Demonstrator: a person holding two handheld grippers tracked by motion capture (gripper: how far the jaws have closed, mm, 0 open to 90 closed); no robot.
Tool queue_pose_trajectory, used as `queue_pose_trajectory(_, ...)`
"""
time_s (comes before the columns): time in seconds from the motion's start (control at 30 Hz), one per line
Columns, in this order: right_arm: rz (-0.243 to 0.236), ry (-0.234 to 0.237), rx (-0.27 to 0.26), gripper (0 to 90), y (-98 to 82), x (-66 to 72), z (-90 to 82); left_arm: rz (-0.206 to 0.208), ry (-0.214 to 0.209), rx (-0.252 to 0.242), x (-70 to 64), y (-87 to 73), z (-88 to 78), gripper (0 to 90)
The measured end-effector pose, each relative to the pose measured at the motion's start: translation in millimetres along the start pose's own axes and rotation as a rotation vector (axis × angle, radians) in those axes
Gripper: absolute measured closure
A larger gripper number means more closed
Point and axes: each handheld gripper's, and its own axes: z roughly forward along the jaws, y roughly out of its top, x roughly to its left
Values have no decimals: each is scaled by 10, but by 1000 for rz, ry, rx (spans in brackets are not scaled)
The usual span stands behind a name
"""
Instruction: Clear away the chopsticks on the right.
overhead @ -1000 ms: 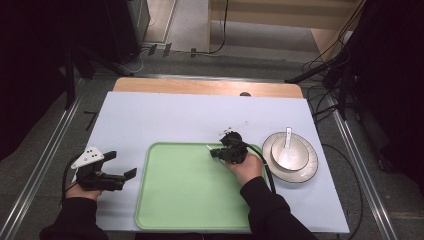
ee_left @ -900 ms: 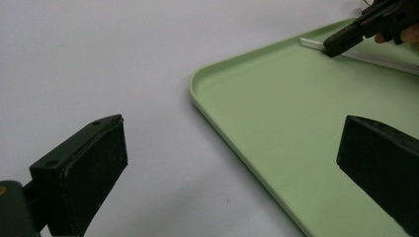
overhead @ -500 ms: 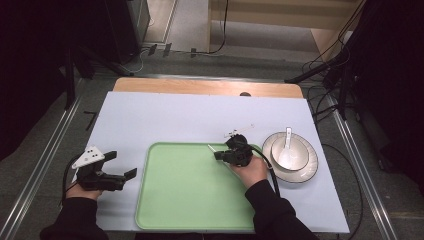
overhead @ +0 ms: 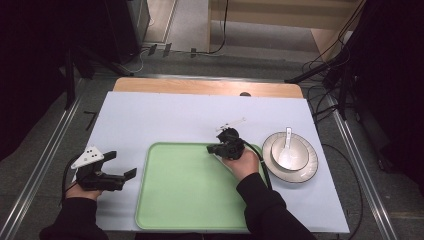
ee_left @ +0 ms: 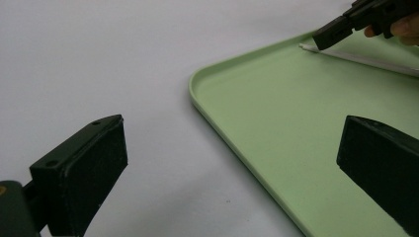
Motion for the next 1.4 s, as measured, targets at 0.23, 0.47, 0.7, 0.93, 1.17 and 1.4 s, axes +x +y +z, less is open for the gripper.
queue_pose_trajectory(0.23, -5, -9, -4, 900, -72, -73, -89, 8, -6, 6, -19, 10, 24, 0)
queue_pose_trajectory(0.47, -18, 6, 22, 900, 25, 34, 117, 4, -5, 3, -6, 4, 21, 0)
queue_pose_trajectory(0.7, -10, -31, 14, 900, 98, 37, 181, 4, -9, -1, 2, 4, 12, 0)
queue_pose_trajectory(0.93, 17, -58, 18, 900, 38, -54, 82, 5, -8, 1, -3, 5, 14, 0)
queue_pose_trajectory(1.17, 55, -80, 3, 900, -78, -191, -52, 5, -6, 3, -8, 7, 21, 0)
queue_pose_trajectory(1.4, 71, -111, -21, 900, -192, -268, -152, 11, -2, -11, -13, 13, 9, 0)
